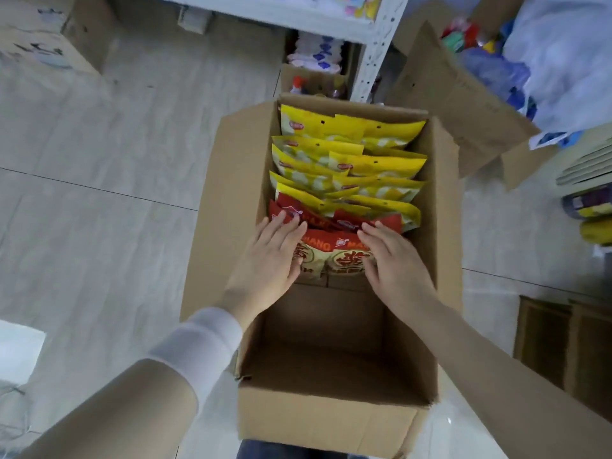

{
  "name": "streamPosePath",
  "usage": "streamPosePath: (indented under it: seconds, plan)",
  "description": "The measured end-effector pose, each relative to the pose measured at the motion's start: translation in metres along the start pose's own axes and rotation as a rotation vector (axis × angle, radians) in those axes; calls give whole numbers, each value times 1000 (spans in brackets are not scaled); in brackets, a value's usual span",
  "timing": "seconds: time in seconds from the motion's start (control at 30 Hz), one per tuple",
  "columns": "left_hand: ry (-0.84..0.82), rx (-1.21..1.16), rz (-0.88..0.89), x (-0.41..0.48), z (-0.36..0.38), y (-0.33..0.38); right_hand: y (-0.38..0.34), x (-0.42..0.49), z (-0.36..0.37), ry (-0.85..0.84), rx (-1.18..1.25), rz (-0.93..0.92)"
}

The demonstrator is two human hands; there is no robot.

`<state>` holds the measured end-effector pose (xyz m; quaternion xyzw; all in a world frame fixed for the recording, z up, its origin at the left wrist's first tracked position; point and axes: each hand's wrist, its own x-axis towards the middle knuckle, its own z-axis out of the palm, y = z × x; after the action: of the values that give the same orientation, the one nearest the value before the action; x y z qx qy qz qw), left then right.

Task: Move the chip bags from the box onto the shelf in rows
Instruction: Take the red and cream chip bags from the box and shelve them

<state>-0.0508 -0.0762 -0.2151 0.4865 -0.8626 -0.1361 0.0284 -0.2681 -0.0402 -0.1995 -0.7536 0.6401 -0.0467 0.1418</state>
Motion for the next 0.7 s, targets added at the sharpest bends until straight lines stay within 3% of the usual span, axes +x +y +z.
streamPosePath:
  seconds: [0.13, 0.27, 0.47, 0.7]
  plan:
    - [62, 67, 170, 25, 27, -25, 13, 21, 39, 233, -69, -57]
    - [121, 172, 313, 48, 31, -38, 24, 28, 55, 349, -143, -38]
    - [23, 78, 412, 58, 29, -33, 31, 25, 47, 301, -62, -69]
    - [57, -173, 366, 36, -5, -10, 28, 16, 8, 264, 55, -68]
